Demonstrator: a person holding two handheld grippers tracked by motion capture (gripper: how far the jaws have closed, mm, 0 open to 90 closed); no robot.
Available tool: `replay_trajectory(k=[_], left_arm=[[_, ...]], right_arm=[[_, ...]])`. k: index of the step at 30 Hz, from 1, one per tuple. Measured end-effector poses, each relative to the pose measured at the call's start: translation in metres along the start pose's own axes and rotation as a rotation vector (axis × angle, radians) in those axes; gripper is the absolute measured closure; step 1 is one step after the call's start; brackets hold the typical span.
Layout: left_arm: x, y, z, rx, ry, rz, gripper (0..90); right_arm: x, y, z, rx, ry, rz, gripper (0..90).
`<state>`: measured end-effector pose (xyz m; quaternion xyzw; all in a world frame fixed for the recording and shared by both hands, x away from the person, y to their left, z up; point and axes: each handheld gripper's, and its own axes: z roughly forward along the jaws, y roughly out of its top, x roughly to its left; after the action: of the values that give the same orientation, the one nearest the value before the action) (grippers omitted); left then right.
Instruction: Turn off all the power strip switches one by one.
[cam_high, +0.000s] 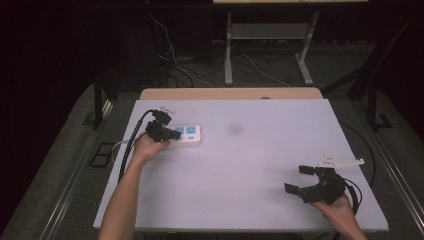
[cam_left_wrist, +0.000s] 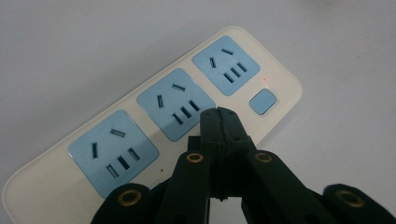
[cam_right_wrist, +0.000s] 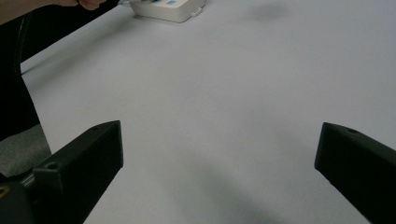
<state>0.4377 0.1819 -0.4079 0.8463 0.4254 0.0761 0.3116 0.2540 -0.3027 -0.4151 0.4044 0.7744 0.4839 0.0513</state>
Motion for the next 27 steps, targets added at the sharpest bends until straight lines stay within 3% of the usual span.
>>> replay_trajectory(k=[9, 14, 18, 22, 27], left_arm=[[0.0006, 0.0, 0.0001, 0.002, -0.005, -0.006, 89.5], [-0.004, 0.0016, 0.0006, 0.013, 0.024, 0.015, 89.7], [-0.0043, 0.0009, 0.0012, 0.01, 0.027, -0.002, 89.9], [-0.0079, 0.0011, 0.0014, 0.014, 0.054, 0.021, 89.9], [-0.0062, 0.001, 0.0014, 0.013, 0.043, -0.001, 89.9]], right_arm=[[0.0001, 0.0, -0.0007, -0.003, 0.001, -0.005, 0.9], [0.0003, 0.0001, -0.0001, 0.001, 0.0, -0.004, 0.9], [0.0008, -0.0001, 0.0001, 0.004, 0.0, -0.008, 0.9], [0.0007, -0.0003, -0.0005, 0.002, 0.0, -0.006, 0.9], [0.0013, -0.0003, -0.0005, 0.001, -0.001, -0.009, 0.9]])
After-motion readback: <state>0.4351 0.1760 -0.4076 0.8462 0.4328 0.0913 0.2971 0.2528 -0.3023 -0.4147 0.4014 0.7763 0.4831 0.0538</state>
